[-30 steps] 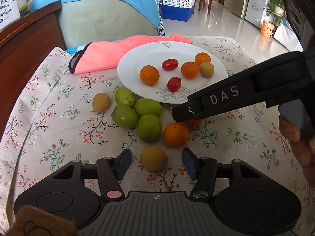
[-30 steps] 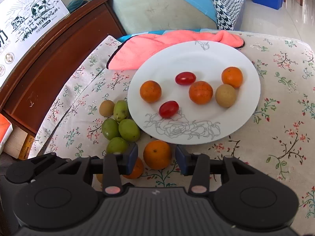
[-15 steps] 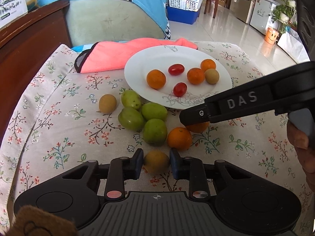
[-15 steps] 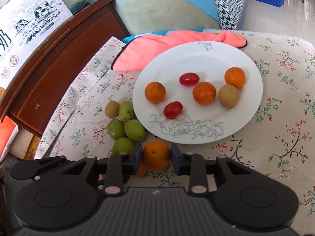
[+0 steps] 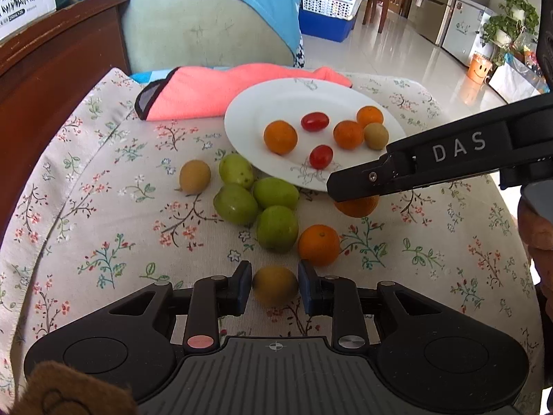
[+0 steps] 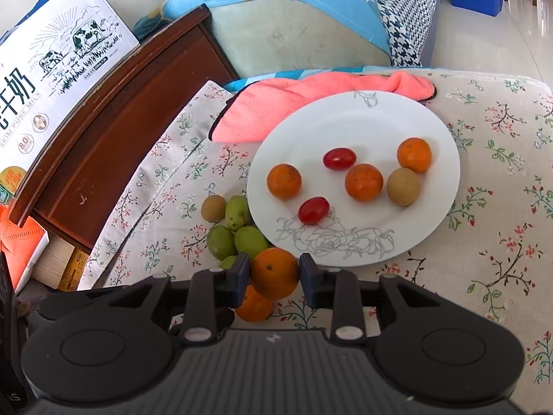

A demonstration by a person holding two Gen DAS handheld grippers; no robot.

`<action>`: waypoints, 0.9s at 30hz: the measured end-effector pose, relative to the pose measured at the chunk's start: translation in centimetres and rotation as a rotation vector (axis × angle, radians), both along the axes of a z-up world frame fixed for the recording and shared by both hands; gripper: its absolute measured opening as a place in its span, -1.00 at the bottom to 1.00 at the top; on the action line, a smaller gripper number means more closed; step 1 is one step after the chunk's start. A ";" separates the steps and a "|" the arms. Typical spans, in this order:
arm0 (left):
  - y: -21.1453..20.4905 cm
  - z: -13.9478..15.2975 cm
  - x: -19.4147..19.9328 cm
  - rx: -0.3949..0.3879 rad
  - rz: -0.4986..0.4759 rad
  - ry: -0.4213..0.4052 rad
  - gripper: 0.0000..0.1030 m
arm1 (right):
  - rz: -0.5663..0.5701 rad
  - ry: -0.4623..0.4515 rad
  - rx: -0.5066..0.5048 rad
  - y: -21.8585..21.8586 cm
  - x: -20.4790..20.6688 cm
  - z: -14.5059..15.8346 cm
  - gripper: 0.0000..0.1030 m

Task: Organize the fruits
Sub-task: 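Grasp a brown kiwi with the left tool while the right tool grasps a small orange, then lower the kiwi onto the plate with the left tool while the right tool releases its orange there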

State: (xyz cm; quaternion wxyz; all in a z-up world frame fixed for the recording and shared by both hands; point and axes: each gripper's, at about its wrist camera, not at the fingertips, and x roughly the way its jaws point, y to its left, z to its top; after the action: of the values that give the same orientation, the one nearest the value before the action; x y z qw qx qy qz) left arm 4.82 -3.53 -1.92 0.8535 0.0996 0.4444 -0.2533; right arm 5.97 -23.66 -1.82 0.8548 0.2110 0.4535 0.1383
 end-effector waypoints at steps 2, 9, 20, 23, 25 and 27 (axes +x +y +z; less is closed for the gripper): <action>-0.2 -0.2 -0.1 0.015 -0.007 -0.002 -0.45 | 0.000 0.010 -0.001 0.0 0.0 -0.2 -0.39; -0.1 0.1 -0.2 0.018 0.000 -0.015 -0.50 | 0.001 0.010 -0.002 0.1 0.0 -0.2 -0.39; 0.8 3.7 1.1 -0.056 0.084 -0.099 -0.50 | -0.028 -0.051 -0.004 -0.3 -0.3 1.4 -0.39; 0.9 4.5 1.8 -0.074 0.121 -0.114 -0.50 | -0.044 -0.063 -0.017 -0.5 -0.3 1.9 -0.39; 0.6 4.9 2.3 -0.082 0.135 -0.126 -0.50 | -0.044 -0.072 -0.013 -0.6 -0.3 2.4 -0.39; 0.2 5.3 2.7 -0.093 0.141 -0.134 -0.50 | -0.045 -0.078 0.015 -1.1 -0.4 2.8 -0.39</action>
State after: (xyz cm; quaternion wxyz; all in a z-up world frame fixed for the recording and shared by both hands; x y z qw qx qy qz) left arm 7.50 -3.29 3.39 0.9008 0.0450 0.3797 -0.2058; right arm 5.61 -24.81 0.98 0.8731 0.2217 0.4140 0.1306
